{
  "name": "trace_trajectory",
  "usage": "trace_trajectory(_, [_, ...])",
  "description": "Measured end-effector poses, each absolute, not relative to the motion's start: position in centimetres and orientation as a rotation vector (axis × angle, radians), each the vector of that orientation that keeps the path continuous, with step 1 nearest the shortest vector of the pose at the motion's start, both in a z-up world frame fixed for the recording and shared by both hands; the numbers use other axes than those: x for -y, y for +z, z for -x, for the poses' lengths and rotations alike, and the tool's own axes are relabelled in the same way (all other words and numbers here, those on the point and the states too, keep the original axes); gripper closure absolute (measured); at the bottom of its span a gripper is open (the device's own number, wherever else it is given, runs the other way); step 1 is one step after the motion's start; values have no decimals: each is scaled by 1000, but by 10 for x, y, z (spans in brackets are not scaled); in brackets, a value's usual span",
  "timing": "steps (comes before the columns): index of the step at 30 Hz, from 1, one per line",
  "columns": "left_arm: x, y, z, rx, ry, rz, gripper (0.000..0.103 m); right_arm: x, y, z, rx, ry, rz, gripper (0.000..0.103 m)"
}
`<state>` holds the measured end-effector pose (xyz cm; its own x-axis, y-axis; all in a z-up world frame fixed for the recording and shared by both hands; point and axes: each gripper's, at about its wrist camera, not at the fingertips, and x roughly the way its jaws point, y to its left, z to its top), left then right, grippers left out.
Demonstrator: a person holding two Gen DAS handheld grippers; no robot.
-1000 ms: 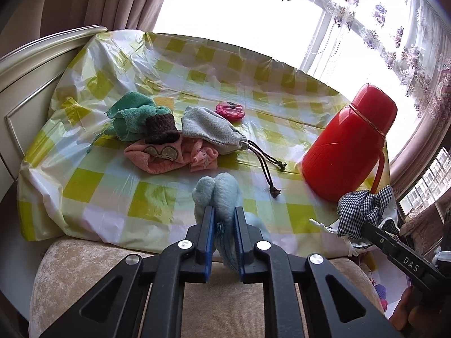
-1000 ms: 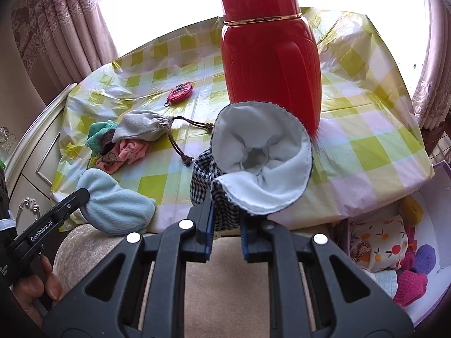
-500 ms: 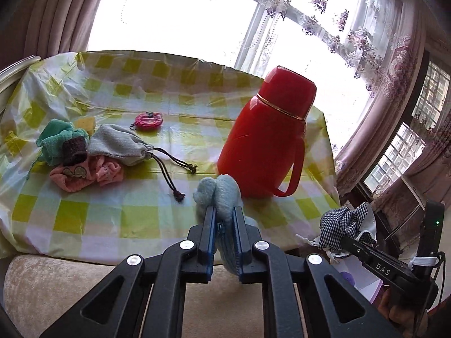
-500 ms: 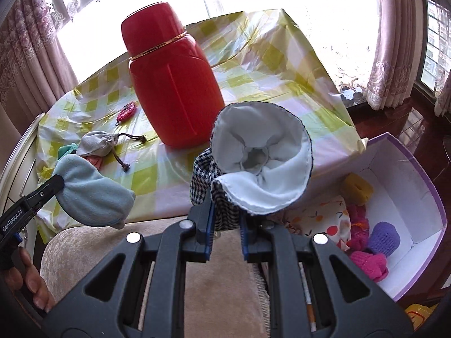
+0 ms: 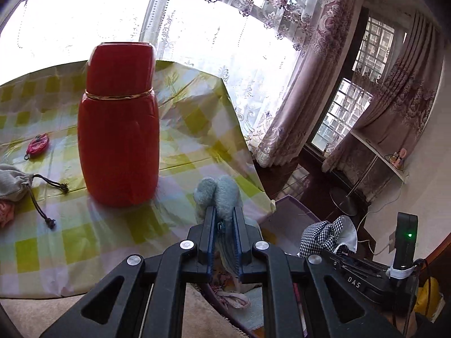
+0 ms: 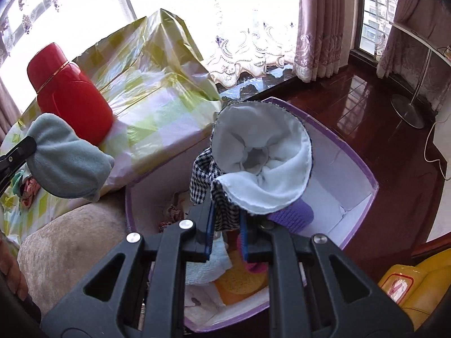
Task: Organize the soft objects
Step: 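Carry the gingham bag to the box with right tool while left carries the blue pad, then open right tool to drop the gingham bag in the box while left drops the blue pad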
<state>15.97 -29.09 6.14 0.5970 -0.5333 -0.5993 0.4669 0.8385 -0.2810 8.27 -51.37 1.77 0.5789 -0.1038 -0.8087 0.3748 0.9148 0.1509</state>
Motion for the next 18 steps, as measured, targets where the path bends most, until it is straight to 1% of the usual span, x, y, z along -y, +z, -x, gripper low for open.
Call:
trace_trajectory(5, [346, 60, -164, -740, -673, 47, 91, 552, 14, -88, -900, -352, -345, 85])
trace_trajectory(12, [410, 52, -173, -779, -793, -9, 90, 582, 8, -97, -900, -382, -376, 85])
trace_trajectory(13, [420, 48, -175, -800, -823, -22, 87, 585, 5, -99, -902, -384, -381, 82])
trace_trajectory(14, [429, 42, -177, -824, -848, -36, 84, 588, 4, -101, -905, -387, -385, 81])
trace_trajectory(15, [437, 36, -178, -844, -854, -57, 82, 591, 2, -103, -913, -389, -386, 76])
trace_trajectory(16, [443, 30, -179, -860, -850, -79, 76, 593, -1, -105, -921, -388, -393, 68])
trace_trajectory(17, [445, 25, -180, -871, -843, -89, 68, 596, -2, -105, -919, -394, -401, 65])
trace_trajectory(18, [444, 21, -181, -882, -836, -88, 64, 598, -3, -106, -917, -402, -404, 62])
